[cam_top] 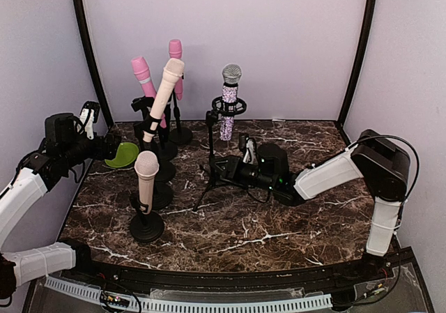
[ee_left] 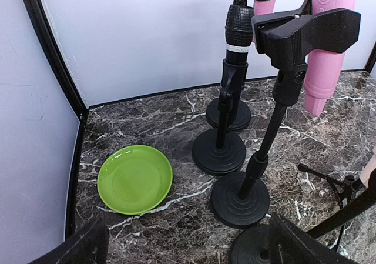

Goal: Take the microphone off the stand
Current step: Unscrew the knob on the stand of the microphone stand.

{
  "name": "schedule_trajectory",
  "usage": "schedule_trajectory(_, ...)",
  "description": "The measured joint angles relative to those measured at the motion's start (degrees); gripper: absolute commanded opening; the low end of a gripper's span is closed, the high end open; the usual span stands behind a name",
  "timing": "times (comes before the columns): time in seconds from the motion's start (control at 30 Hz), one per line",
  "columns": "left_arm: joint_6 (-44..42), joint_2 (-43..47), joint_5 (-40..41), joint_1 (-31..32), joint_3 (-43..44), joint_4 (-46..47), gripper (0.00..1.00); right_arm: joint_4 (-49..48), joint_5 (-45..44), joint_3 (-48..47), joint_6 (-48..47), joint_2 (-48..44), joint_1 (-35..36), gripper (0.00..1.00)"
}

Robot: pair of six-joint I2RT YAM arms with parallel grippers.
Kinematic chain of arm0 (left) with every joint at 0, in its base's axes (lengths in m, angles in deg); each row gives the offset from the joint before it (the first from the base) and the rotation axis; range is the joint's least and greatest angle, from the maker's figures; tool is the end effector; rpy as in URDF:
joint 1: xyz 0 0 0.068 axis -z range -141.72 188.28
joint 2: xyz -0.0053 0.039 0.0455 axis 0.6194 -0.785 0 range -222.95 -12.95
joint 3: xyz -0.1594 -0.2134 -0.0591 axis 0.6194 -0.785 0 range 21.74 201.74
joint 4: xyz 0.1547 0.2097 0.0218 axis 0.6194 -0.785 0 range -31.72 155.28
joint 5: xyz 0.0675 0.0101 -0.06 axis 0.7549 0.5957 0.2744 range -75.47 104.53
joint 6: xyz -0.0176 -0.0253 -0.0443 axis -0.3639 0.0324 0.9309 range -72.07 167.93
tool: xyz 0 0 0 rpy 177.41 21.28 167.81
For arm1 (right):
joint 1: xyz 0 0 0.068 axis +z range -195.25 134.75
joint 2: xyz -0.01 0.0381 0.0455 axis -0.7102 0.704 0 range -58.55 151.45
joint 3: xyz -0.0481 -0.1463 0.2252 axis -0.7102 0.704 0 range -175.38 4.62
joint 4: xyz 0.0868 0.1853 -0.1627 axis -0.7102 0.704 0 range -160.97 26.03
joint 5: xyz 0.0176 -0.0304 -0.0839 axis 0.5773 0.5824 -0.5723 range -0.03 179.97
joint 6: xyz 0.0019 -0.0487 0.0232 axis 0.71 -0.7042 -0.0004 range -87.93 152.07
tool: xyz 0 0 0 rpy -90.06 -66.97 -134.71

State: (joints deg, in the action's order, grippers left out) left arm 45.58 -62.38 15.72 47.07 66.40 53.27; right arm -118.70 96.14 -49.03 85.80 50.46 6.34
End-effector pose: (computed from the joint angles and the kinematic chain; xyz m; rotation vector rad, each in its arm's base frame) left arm 0.2002 -0.0302 0.3218 0.1667 1.8566 -0.0584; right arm 0.2474 0.3182 0.1810 -0.0548 1.9328 1.4065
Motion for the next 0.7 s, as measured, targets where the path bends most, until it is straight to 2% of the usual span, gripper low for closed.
schedule_trajectory(0.43,0.02,0.0,-0.04,0.0,0.0,0.0,0.96,-0.39,-0.09,-0.13,-0.7,-0.04,0.04,0.11)
schedule_trajectory(0.7,0.0,0.0,-0.07,0.0,0.02,0.0,0.96,1.92,-0.79,-0.57,-1.4,-0.83,0.15,0.04)
